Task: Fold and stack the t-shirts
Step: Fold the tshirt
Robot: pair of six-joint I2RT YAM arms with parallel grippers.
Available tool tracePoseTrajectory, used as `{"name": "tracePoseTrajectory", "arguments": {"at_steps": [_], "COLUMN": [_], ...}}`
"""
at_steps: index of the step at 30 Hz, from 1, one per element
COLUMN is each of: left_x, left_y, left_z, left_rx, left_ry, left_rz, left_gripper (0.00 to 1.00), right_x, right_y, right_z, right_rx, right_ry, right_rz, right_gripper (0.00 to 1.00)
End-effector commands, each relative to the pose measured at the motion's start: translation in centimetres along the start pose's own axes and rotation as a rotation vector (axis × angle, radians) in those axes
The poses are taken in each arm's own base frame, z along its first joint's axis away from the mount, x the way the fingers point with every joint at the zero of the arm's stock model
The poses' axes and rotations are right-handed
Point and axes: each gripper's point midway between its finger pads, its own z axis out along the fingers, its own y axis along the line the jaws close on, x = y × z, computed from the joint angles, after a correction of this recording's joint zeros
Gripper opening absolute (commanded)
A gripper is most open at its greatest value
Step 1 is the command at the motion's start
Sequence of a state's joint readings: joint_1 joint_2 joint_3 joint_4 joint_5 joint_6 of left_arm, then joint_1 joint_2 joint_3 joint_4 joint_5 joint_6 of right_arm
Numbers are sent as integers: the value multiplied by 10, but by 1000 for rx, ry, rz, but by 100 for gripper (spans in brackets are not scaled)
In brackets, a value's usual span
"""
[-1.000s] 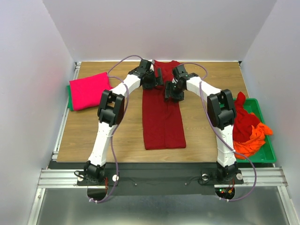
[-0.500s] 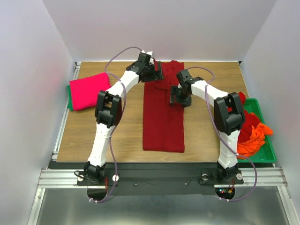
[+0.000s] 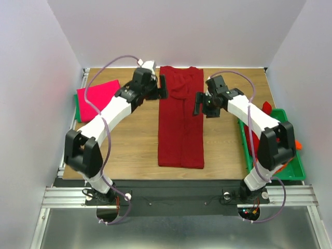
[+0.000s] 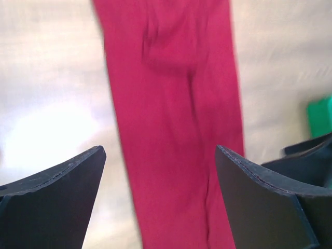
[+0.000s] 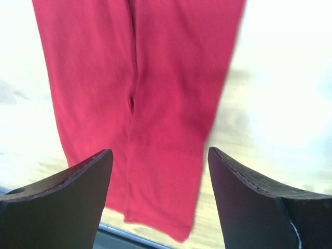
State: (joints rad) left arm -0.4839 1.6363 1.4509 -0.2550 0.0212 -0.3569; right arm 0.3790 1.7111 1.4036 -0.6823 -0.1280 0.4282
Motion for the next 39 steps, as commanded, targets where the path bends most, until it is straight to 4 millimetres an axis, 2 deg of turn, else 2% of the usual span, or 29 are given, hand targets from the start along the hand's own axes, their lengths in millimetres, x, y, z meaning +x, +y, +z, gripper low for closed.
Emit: {"name": "tracePoseTrajectory", "arguments": {"at_steps": [1, 2, 3, 4, 5, 6, 8, 9, 10, 11, 13, 15, 17, 22, 30, 34, 39], "left_x": [66, 79, 104, 127, 127, 148, 176, 185, 191, 196, 213, 225, 230, 244, 259, 259, 257], "left_y": [-2, -7, -4, -10, -20, -16, -23, -25, -27, -35, -32, -33, -34, -30, -21, -16, -18], "left_z": [-23, -29, -33, -44, -51, -55, -68, -72, -77, -86, -94, -105, -113, -123, -121, -122, -121], "left_rx": [-36, -29, -47, -43, -17, -37, -22, -22, -18, 1, -18, -25, -22, -59, -116, -120, -112], "left_ry": [71, 88, 129, 158, 153, 185, 225, 241, 247, 242, 262, 280, 287, 318, 374, 354, 351], "left_rz": [-20, -21, -48, -60, -48, -78, -113, -124, -146, -152, -195, -232, -253, -267, -229, -232, -213], "left_gripper": [98, 99, 99, 99, 99, 98, 98, 98, 98, 98, 97, 97, 97, 97, 97, 97, 97], "right_x": [43, 52, 77, 81, 94, 114, 130, 138, 161, 166, 177, 194, 204, 214, 221, 226, 224], "right_y": [-11, -13, -24, -23, -29, -34, -30, -27, -28, -26, -25, -32, -33, -36, -33, -38, -31], "right_z": [-22, -25, -22, -33, -28, -32, -41, -42, -39, -40, -41, -39, -38, -39, -32, -24, -21], "right_rx": [-14, -15, 5, -7, 9, 4, -27, -42, -45, -49, -57, -38, -41, -30, 7, 49, 43], "right_ry": [29, 37, 85, 58, 91, 103, 95, 102, 141, 136, 130, 153, 176, 176, 192, 194, 193], "right_rz": [37, 44, 62, 92, 116, 127, 174, 185, 189, 218, 218, 239, 247, 249, 256, 257, 241], "right_gripper": [80, 80, 80, 80, 80, 80, 79, 79, 78, 78, 75, 72, 71, 67, 64, 63, 61]}}
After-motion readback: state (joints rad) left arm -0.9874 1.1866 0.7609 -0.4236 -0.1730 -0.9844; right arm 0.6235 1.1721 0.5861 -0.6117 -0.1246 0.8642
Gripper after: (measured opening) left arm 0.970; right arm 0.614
